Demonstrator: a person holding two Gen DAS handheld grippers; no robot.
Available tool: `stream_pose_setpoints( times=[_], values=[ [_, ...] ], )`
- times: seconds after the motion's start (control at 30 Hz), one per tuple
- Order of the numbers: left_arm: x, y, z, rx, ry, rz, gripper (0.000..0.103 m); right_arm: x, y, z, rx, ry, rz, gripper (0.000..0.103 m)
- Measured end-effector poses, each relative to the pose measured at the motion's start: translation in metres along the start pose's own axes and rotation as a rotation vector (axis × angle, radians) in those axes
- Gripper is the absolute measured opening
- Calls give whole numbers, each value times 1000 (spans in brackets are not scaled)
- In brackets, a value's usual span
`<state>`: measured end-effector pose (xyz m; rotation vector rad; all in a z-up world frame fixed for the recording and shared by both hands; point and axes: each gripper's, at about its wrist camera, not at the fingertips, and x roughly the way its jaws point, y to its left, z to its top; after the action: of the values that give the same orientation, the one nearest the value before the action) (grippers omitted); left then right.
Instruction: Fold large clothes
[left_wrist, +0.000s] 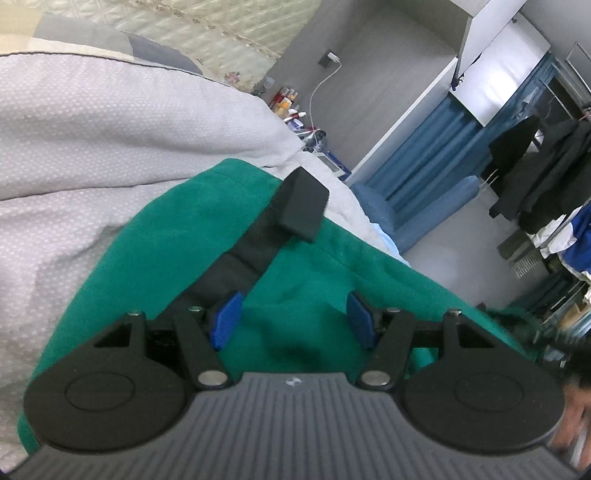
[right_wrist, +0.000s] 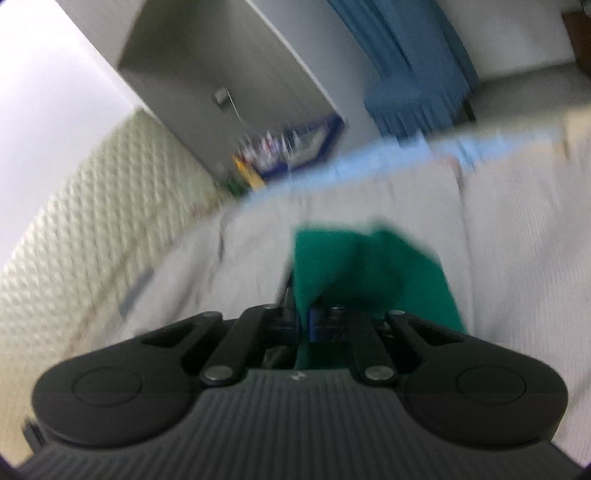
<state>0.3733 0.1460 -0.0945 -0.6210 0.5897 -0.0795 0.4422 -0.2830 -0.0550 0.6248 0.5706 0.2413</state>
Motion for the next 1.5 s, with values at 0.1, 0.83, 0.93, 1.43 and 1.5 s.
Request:
stream_pose_setpoints(
  times=[0.1,0.83,0.93,1.43,1.5],
  values=[
    [3,-2,-1,17,0,13,68,23,6,41,29,-37,-4,7],
    [30,3,0,133,-13,141,68,157,-54,15,-18,109,-260,10],
    [27,-2,0,148,-13,143,68,145,-41,15,-67,121,-252,16],
    [-42,-52,-30,318,-53,94,67,8,36,-45,-318,69,-115,51],
    [-52,-58,-34,330,-53,81,67,-8,45,-59,-326,59,-95,52]
  ],
)
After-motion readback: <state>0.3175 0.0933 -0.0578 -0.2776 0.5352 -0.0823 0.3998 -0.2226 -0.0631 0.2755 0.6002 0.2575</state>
